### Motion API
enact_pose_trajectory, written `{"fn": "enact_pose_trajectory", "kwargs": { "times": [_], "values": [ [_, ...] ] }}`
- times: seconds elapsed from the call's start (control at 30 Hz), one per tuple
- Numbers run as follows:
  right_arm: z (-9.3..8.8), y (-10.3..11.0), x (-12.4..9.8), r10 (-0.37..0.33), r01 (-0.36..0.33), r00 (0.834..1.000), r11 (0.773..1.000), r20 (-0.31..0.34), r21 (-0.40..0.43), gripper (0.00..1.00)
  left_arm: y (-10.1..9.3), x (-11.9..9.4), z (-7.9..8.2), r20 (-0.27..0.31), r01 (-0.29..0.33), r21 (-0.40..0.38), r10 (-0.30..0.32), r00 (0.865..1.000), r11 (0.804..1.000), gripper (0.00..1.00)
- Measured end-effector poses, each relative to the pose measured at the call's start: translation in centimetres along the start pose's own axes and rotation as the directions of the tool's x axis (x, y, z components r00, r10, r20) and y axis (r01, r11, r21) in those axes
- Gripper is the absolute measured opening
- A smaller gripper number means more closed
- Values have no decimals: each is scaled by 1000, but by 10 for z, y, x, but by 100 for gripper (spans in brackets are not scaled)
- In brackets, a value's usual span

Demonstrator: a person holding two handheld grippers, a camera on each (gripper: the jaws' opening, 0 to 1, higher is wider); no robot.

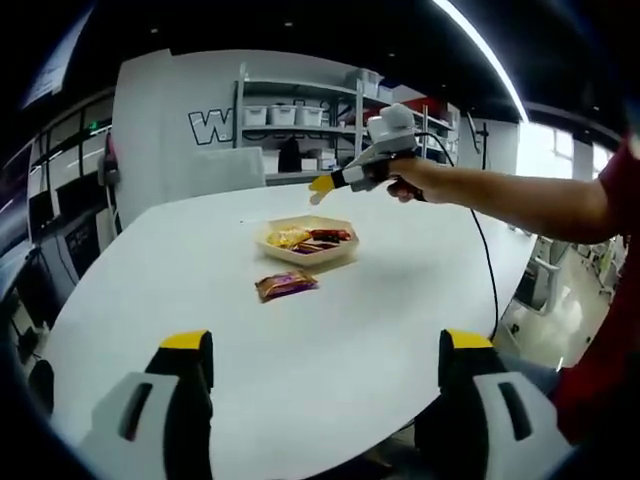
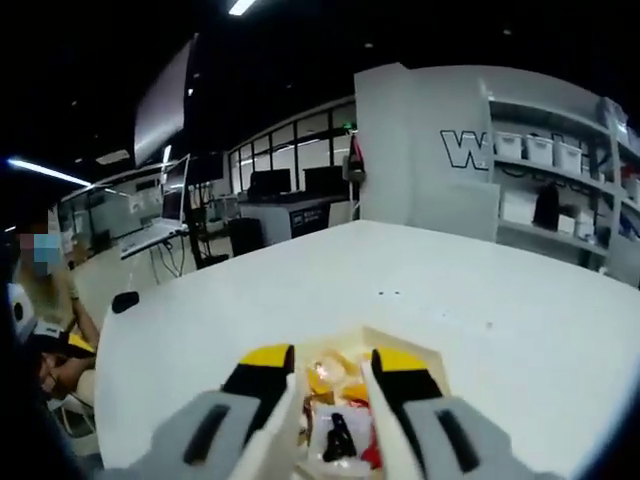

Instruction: Place the target food into the container with the food tongs after gripping and lifting it, then release it inside without dropping or visibly crushing the food.

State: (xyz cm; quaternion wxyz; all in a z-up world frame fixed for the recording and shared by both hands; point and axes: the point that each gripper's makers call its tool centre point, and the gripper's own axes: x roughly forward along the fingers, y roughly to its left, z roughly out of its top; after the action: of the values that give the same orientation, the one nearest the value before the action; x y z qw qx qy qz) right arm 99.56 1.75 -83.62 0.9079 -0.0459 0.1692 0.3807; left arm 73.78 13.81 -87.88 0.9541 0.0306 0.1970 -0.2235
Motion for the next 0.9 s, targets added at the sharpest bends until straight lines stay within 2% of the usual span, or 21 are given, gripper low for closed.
{"fn": "enact_pose_trajectory", "kwargs": {
  "times": [0.37, 0.9],
  "values": [
    [-5, 24, -7, 35, -35, 999, 999, -5, -35, 25, -2, -1, 1, 4, 3, 4, -3, 1000, 1000, 91],
    [-38, 56, -10, 101, -102, 994, 994, -45, -36, 25, -7, -3, 1, 5, 8, 8, -8, 1000, 1000, 91]
  ]
}}
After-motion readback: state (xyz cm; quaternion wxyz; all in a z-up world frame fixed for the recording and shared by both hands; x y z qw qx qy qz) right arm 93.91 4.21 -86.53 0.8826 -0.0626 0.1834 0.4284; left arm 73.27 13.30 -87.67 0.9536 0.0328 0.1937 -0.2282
